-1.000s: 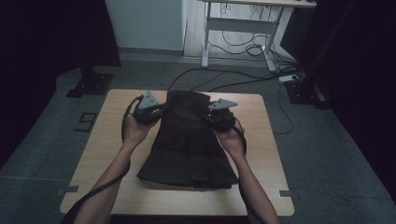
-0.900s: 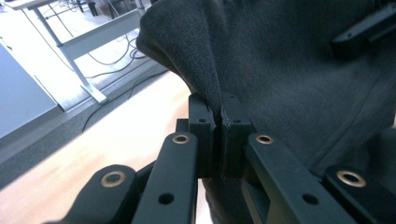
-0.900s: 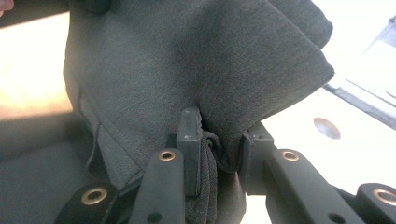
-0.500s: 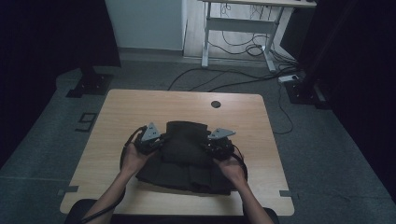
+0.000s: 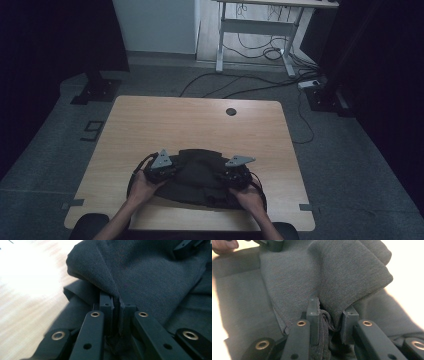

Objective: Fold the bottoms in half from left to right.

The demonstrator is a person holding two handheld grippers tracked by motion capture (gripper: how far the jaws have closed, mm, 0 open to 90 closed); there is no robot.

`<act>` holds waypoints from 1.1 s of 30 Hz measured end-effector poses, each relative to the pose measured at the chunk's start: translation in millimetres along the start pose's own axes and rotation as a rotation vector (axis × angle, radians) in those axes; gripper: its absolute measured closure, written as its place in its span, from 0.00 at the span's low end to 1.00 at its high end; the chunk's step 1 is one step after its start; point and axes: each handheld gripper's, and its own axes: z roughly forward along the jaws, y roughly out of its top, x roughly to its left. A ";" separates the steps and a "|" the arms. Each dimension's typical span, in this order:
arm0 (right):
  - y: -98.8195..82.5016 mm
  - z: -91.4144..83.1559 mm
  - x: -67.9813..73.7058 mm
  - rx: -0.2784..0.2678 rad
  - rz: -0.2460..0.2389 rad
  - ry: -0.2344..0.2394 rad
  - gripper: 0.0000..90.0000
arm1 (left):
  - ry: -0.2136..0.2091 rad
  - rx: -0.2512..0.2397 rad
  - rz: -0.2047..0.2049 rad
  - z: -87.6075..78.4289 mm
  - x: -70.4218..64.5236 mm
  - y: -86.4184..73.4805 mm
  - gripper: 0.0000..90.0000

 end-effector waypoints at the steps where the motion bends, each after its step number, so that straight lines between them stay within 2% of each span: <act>1: -2.8 -0.2 0.3 -0.004 0.015 0.011 0.81 | -0.005 -0.003 -0.009 -0.8 -0.8 -0.8 0.91; 3: -3.9 -2.2 -0.2 -0.005 0.037 0.024 0.79 | -0.022 -0.007 -0.031 -3.6 -2.1 -1.6 0.89; 5: -4.1 -6.1 -0.1 -0.002 0.046 0.034 0.73 | -0.041 -0.012 -0.056 -7.9 -1.3 -1.8 0.80; 7: -6.0 -10.7 0.6 -0.009 0.052 0.037 0.64 | -0.058 -0.028 -0.096 -14.1 2.1 -2.9 0.69; 9: -8.9 -16.3 -0.3 -0.021 0.055 0.041 0.51 | -0.072 -0.040 -0.129 -21.0 5.4 -5.4 0.62; 11: -13.1 -22.8 -2.7 -0.034 0.062 0.032 0.44 | -0.074 -0.039 -0.139 -27.0 7.0 -8.9 0.55; 16: -23.2 -40.1 -11.1 -0.024 0.070 0.015 0.34 | -0.038 -0.001 -0.104 -42.9 12.6 -17.6 0.44; 21: -22.8 -52.7 -18.6 -0.012 0.046 -0.013 0.33 | 0.019 0.013 -0.149 -54.0 34.1 -16.4 0.34; 25: -15.8 -66.9 -26.6 -0.036 0.044 -0.049 0.33 | 0.056 0.018 -0.165 -49.4 49.7 -6.2 0.31; 28: -8.2 -73.2 -35.5 -0.053 0.066 -0.095 0.33 | 0.063 0.039 -0.199 -34.9 62.6 3.3 0.27; 31: 3.2 -64.7 -44.8 -0.069 0.115 -0.125 0.31 | 0.048 0.067 -0.231 -15.8 69.5 9.3 0.26; 33: 11.3 -50.7 -48.1 -0.045 0.127 -0.131 0.29 | 0.023 0.080 -0.240 -3.3 70.0 12.7 0.26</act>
